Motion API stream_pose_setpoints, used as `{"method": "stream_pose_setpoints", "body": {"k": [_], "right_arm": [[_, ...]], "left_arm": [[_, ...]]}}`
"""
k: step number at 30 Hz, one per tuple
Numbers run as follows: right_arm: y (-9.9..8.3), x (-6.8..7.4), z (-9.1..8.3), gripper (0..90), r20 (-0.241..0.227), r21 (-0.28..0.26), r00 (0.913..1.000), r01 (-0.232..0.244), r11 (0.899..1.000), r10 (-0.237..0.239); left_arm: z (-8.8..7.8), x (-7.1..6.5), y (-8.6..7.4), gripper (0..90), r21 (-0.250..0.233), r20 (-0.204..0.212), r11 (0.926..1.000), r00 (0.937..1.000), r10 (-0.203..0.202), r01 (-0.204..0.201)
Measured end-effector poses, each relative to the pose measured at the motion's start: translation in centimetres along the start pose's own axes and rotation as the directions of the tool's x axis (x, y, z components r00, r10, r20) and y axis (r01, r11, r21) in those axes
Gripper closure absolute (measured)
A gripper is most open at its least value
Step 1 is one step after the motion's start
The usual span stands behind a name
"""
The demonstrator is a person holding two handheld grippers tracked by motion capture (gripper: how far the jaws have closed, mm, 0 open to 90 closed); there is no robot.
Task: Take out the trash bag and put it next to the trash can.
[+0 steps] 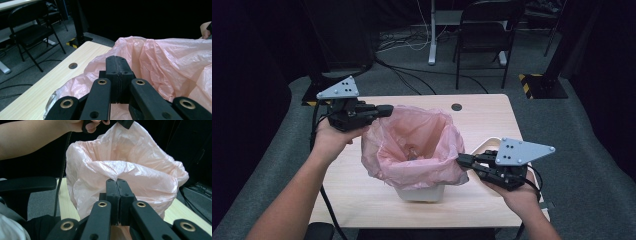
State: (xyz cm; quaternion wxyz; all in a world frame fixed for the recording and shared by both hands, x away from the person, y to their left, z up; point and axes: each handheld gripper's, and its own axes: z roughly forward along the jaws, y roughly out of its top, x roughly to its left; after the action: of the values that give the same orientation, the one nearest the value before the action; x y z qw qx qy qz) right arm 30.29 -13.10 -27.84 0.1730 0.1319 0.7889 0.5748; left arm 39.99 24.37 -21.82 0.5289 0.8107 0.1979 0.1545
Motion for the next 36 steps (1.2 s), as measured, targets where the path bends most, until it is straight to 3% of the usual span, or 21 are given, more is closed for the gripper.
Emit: {"method": "stream_pose_setpoints", "body": {"k": [6,15,24,36], "right_arm": [[1.9,-0.2,-0.5,88.9,0.012,-0.023,0.9991,0.041,0.999,-0.041],[3.7,-0.4,-0.3,88.9,0.019,-0.043,0.9978,0.064,0.997,-0.063],[5.2,-0.5,1.0,88.9,-0.002,-0.056,0.9963,0.085,0.995,-0.086],[6.7,-1.4,4.2,89.0,-0.035,-0.047,0.9948,0.094,0.994,-0.096]], "left_arm": [[-0.7,-0.2,1.1,89.5,-0.025,0.007,0.9997,1.0,0.006,-0.005],[-1.6,-1.0,2.6,89.4,-0.05,0.027,0.9984,0.9993,0.026,-0.025],[-2.0,-2.0,2.8,89.4,-0.07,0.057,0.9968,0.9974,0.043,-0.039],[-1.3,-2.5,2.1,89.5,-0.079,0.119,0.9968,0.9927,0.021,-0.012]]}}
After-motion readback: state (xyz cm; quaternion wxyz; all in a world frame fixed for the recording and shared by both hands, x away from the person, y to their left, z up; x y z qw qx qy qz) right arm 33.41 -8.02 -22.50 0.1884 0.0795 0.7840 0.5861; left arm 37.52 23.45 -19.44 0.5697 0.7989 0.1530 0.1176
